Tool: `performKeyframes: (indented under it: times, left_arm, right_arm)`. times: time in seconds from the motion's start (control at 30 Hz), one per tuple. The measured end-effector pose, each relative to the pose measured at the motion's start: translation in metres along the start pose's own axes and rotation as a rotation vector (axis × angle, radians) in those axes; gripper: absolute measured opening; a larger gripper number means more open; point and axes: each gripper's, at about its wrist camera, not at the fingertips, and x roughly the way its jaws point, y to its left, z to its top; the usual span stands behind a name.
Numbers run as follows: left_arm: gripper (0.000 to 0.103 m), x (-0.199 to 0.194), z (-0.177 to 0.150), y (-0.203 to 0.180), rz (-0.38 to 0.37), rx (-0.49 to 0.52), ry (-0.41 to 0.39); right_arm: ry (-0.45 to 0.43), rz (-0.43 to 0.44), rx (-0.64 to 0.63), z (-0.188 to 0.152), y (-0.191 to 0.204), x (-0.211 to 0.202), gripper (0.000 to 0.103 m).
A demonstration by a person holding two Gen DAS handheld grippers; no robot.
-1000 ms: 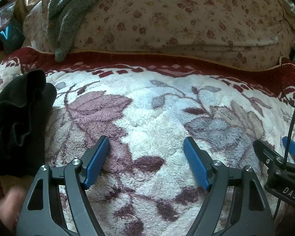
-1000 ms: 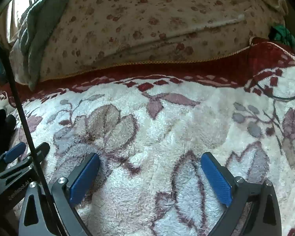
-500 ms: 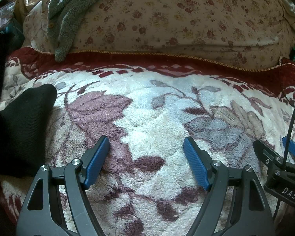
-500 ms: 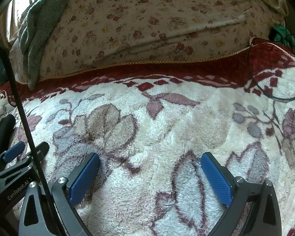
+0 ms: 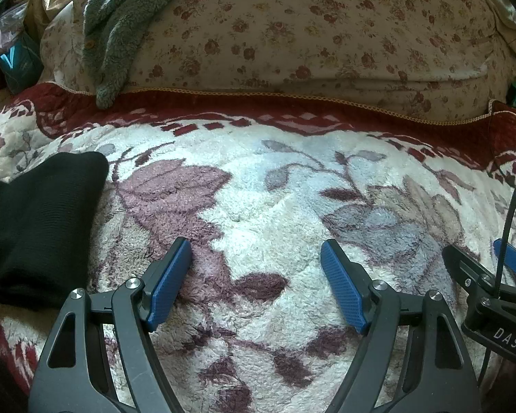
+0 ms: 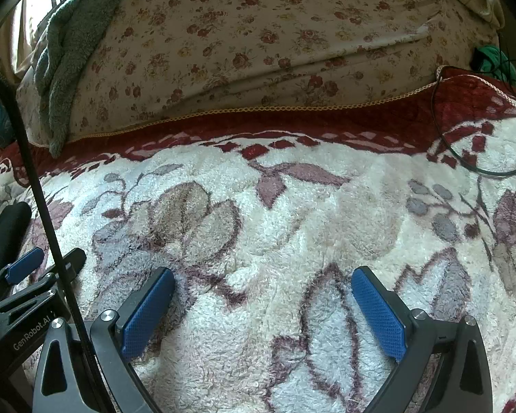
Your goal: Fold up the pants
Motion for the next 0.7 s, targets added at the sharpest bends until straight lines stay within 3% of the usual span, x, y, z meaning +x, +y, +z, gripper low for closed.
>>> performKeyframes:
  times: [0.7]
  left_arm:
    - [0.079, 0.0001, -0.0001, -0.002, -0.001, -0.001, 0.0]
  right_arm:
    - [0.001, 0.0, 0.001, 0.0, -0.0008, -0.0018, 0.102]
